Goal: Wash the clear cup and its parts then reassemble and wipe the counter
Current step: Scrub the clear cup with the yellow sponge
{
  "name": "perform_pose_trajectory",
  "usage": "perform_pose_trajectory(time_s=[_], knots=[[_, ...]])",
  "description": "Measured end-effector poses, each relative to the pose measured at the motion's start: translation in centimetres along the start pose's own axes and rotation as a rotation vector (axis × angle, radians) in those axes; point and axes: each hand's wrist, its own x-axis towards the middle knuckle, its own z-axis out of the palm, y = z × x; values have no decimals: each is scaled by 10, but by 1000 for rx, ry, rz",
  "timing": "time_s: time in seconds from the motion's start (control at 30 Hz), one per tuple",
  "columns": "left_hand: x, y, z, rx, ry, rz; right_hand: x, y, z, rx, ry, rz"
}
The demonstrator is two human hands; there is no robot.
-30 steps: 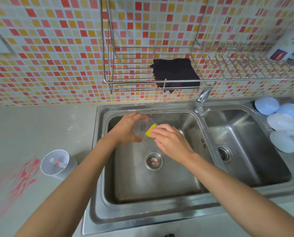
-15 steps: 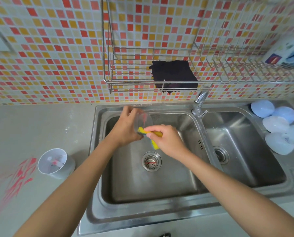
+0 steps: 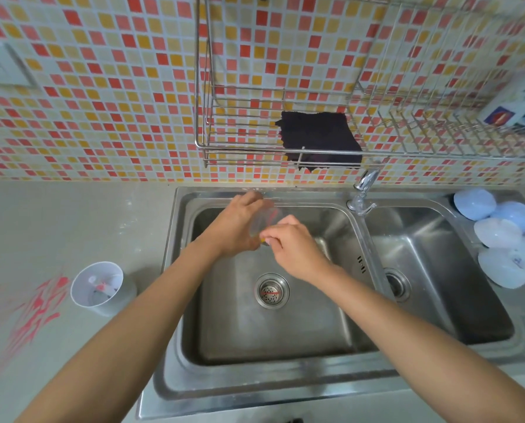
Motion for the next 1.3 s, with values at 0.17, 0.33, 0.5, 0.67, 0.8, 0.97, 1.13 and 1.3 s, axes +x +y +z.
perform_pose_trajectory(time_s=[0.17,0.33,0.5,0.67,0.8,0.97,1.13,1.3], knots=[[6,2,-2,-18,46,13,6,5,-6,-462,155,-127],[2,-5,-4,23,33,-30,0,0,2,-17,42,58],[1,-2,-2,31,40,-20,1,17,-2,-289,141,-142],[-1,-5,-5,12,28,-42,-9,7,14,105,168,8],[-8,-8,-4,-7,21,-65,-8,19,3,53,133,-110],[-5,-7,-7,-62,39,-65,-13,11,6,50,232,-138],[-11,-10,-4,-55,16,-59,-18,18,1,-19,192,-222],[-7,-6,-7,-63,15,-55,-17,21,-1,-79,186,-233]])
